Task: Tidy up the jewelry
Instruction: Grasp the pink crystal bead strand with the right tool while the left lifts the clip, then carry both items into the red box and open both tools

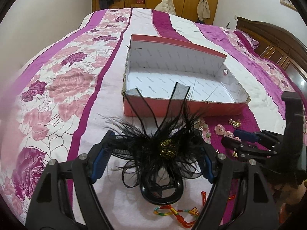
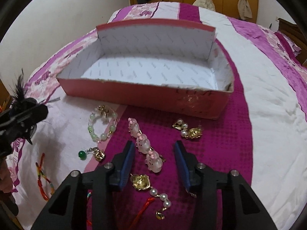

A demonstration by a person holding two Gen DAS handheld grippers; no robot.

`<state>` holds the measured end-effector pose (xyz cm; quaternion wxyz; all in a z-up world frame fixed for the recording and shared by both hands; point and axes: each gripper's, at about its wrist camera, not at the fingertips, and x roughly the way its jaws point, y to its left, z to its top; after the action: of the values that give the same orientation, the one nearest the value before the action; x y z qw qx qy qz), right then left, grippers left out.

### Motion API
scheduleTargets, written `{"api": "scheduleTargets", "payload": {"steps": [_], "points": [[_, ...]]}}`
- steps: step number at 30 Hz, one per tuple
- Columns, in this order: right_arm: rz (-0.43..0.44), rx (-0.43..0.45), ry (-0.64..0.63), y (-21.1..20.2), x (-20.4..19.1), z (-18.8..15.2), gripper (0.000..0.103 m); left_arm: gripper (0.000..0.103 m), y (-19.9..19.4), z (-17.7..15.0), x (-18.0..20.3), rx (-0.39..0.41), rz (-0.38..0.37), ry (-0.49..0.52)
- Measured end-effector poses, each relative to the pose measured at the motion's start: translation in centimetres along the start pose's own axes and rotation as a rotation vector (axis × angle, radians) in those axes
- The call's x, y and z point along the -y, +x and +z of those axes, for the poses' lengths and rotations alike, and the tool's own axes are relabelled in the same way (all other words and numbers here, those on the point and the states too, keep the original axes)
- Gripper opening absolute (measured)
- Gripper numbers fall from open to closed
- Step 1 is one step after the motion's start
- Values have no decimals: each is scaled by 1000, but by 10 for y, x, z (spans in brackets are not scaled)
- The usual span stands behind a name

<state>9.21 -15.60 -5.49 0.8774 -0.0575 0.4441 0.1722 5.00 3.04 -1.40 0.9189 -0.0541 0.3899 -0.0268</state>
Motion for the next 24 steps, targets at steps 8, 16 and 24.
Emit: {"api": "scheduleTargets", "payload": {"steps": [8, 16, 24], "points": [[27, -4, -56, 4, -7, 1, 16, 72, -3, 1, 3, 5, -2, -2], [92, 46, -12, -28, -8, -4, 16, 72, -18, 8, 6, 1, 2, 14], [118, 134, 27, -70, -6, 7, 16, 72, -33, 26, 10, 53, -7, 29]]}}
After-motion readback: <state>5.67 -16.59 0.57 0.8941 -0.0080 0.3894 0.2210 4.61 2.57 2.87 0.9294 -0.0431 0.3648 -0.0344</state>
